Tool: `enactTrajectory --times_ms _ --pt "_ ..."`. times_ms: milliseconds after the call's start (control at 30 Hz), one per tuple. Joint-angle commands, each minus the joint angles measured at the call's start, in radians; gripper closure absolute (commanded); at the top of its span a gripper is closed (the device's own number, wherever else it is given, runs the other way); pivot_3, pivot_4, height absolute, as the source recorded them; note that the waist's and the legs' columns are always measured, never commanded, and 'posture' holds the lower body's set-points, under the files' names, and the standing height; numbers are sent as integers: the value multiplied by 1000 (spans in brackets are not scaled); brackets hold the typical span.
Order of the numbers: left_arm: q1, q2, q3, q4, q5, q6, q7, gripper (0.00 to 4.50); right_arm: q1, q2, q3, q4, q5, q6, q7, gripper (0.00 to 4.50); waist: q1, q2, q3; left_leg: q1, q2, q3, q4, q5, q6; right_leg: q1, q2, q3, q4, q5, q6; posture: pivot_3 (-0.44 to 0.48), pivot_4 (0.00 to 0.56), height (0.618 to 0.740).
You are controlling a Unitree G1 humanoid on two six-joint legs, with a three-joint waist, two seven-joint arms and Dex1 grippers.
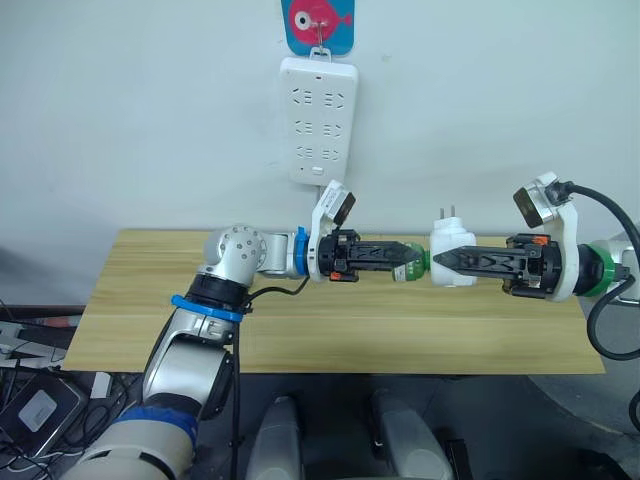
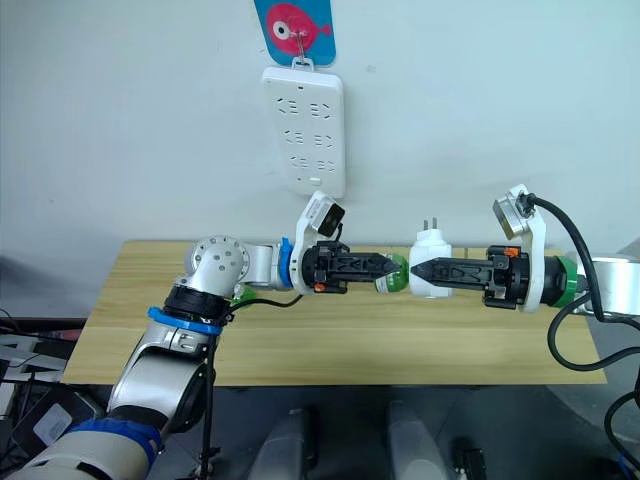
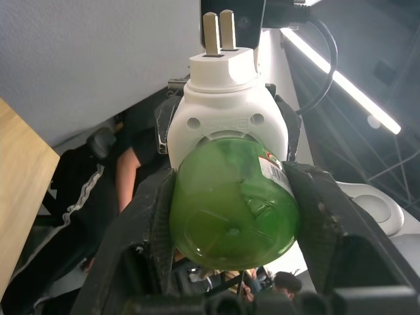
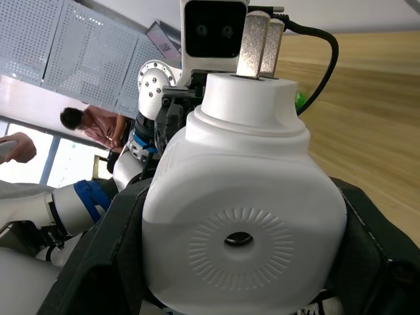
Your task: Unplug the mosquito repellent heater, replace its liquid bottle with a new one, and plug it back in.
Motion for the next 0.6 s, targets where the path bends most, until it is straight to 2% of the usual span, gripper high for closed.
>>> enactTrajectory --times_ms 33,100,367,500,600 --pt "-2 -20 47 -42 4 -2 -5 594 -6 -16 -10 -22 19 -4 3 1312 0 0 0 0 0 0 0 0 0 0 0 0 0 0 0 -120 261 740" --pt "1 -27 61 -40 15 -4 -1 53 -7 -12 -11 -22 19 -6 8 1312 2 0 0 0 0 0 0 0 0 0 0 0 0 0 0 -120 261 740" --pt "17 76 70 -12 183 -214 -137 53 23 -12 -51 3 19 -8 26 1312 0 0 0 0 0 1 0 0 0 0 0 1 0 0 0 -127 256 740" --pt "91 140 6 -180 366 -587 -306 53 46 -7 -85 54 19 -6 20 1312 2 0 0 0 0 2 -1 0 0 0 0 2 -1 0 0 -117 260 740" --pt "137 114 -17 -209 550 -958 -317 53 42 4 -105 99 19 2 13 1312 10 0 0 0 1 2 -1 0 0 0 -2 2 -1 0 0 -117 260 740"
